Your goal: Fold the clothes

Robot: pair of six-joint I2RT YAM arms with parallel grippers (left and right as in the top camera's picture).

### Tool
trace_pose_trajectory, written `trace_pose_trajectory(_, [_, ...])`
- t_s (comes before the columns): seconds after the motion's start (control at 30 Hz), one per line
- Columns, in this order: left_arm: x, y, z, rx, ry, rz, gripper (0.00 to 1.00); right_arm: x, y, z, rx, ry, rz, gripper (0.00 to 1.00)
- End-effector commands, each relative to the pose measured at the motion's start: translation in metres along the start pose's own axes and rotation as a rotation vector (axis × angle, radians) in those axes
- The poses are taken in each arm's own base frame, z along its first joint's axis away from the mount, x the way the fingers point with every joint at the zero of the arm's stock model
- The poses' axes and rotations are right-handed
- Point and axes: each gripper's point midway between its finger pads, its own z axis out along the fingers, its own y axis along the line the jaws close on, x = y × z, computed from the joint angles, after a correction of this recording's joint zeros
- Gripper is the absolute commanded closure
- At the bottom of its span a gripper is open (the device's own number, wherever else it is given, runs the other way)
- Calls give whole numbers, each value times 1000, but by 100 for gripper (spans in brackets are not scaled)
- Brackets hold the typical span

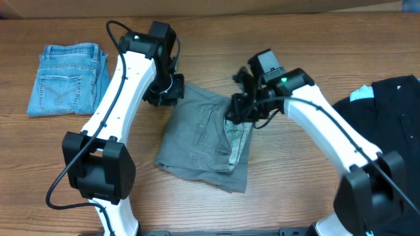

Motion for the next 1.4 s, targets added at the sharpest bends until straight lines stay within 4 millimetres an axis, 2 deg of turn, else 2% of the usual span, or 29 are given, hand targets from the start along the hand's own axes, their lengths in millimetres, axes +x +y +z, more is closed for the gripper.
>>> trace_pose_trajectory(0.0, [-4,8,-4,-9,-18,3,84,-2,28,6,-72,-11,-68,79])
trace_pose_trajectory(0.13, [-3,7,-4,-9,-17,6,82,-16,7,36,68,-55,56,80])
trace_pose_trajectory(0.23, [-2,3,-3,-9,-14,16,80,-17,-19,58,165,-42,164,91])
trace_pose_trajectory(0.27, [-1,2,-3,-9,-12,18,80,-15,-32,62,208,-36,210,96])
trace_pose_trajectory(0.3, [0,1,-2,-8,-10,20,80,-13,-47,63,261,-32,258,96])
trace_pose_trajectory(0.37, [1,-2,-1,-1,-4,25,79,-7,-81,54,384,-36,379,96])
trace_pose_trajectory(0.5, [4,-7,3,4,4,39,78,3,-134,23,541,-39,523,95])
trace_pose_trajectory(0.6, [5,-13,6,9,3,54,77,10,-155,9,557,-16,596,95])
trace_pose_trajectory(0.67, [6,-18,10,16,3,67,73,14,-160,4,533,16,579,95])
trace_pose_trajectory(0.8, [12,-25,16,12,20,89,59,20,-155,-5,460,82,490,94])
trace_pose_trajectory(0.87, [16,-26,19,8,33,92,54,19,-138,-9,373,91,417,91])
trace_pose_trajectory(0.9, [19,-25,21,3,44,92,55,17,-123,-10,299,97,358,88])
trace_pose_trajectory(1.0, [31,-19,30,-11,93,85,63,23,-76,-20,110,122,240,76])
trace_pose_trajectory(1.13, [51,-12,50,-21,171,68,76,45,-50,-23,95,187,218,69])
trace_pose_trajectory(1.27, [64,-7,73,-15,212,50,81,62,-32,-6,104,249,200,66])
trace_pose_trajectory(1.37, [74,-8,87,11,240,42,83,68,-23,21,104,250,212,67])
